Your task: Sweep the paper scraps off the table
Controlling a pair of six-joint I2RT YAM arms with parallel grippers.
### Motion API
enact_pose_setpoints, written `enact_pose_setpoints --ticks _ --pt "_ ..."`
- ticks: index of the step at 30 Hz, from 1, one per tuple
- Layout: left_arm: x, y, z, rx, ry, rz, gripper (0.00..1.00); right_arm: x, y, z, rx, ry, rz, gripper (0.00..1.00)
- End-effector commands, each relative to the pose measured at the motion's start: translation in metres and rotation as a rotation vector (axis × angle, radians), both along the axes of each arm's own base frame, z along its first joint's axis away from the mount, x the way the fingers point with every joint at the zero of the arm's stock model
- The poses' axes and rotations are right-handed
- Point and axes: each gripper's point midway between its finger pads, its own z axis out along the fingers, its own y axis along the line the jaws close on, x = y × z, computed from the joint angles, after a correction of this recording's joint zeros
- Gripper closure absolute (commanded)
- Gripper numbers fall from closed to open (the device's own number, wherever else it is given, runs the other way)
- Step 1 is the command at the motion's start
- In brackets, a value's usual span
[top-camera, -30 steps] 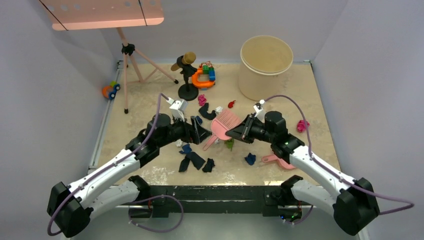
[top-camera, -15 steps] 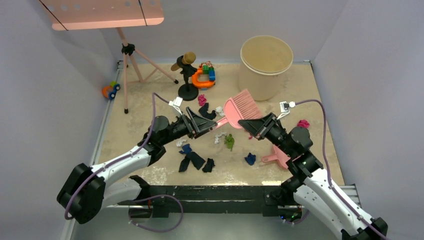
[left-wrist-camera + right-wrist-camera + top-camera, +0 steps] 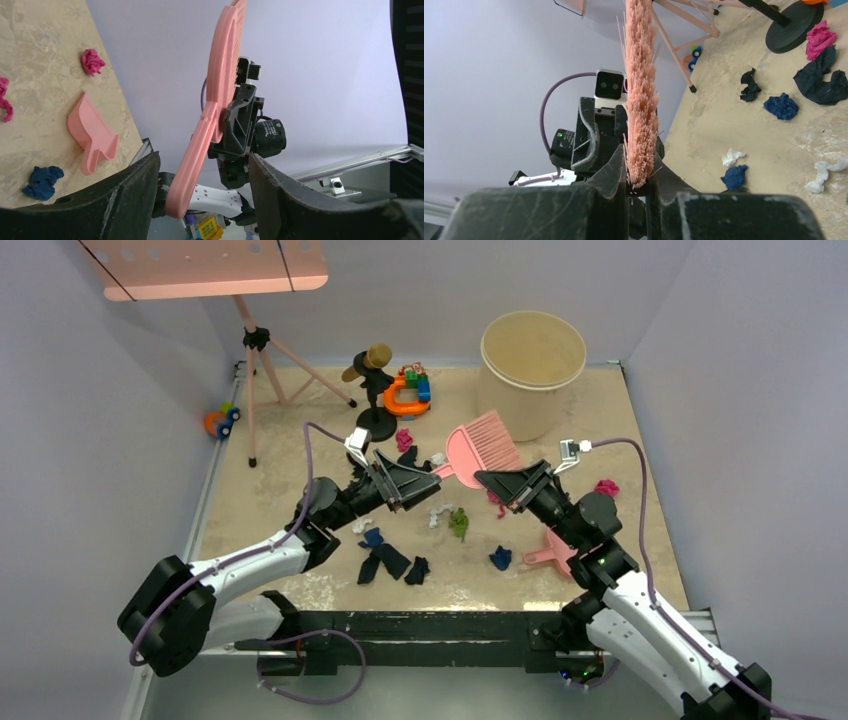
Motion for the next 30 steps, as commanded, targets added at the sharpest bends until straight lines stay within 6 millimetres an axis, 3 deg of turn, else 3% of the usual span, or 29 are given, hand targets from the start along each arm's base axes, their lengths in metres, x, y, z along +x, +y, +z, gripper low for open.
enact_pose_setpoints --ticks 1,10,19,24,29,30 --pt "-0.002 -0.004 0.041 -0.099 -0.096 -0.005 0.34 0.002 0.000 0.015 0.083 -0.030 -0.003 1.00" --pt "-0.001 -0.007 0.042 -0.108 -0.106 -0.005 0.51 0.001 -0.003 0.005 0.067 -0.001 -0.018 1.00" --pt "-0.001 -0.005 0.039 -0.111 -0.087 0.002 0.56 0.003 -0.005 -0.006 -0.004 0.035 -0.035 1.00" --pt "-0.002 -0.007 0.037 -0.100 -0.067 -0.014 0.67 0.004 -0.002 -0.008 -0.004 0.044 -0.024 1.00" --pt "-0.003 -0.007 0.033 -0.082 -0.051 -0.021 0.85 0.005 0.002 -0.010 -0.003 0.046 -0.007 1.00" --pt "-0.003 -0.007 0.033 -0.081 -0.050 -0.020 0.93 0.004 0.002 -0.011 -0.005 0.048 -0.007 1.00"
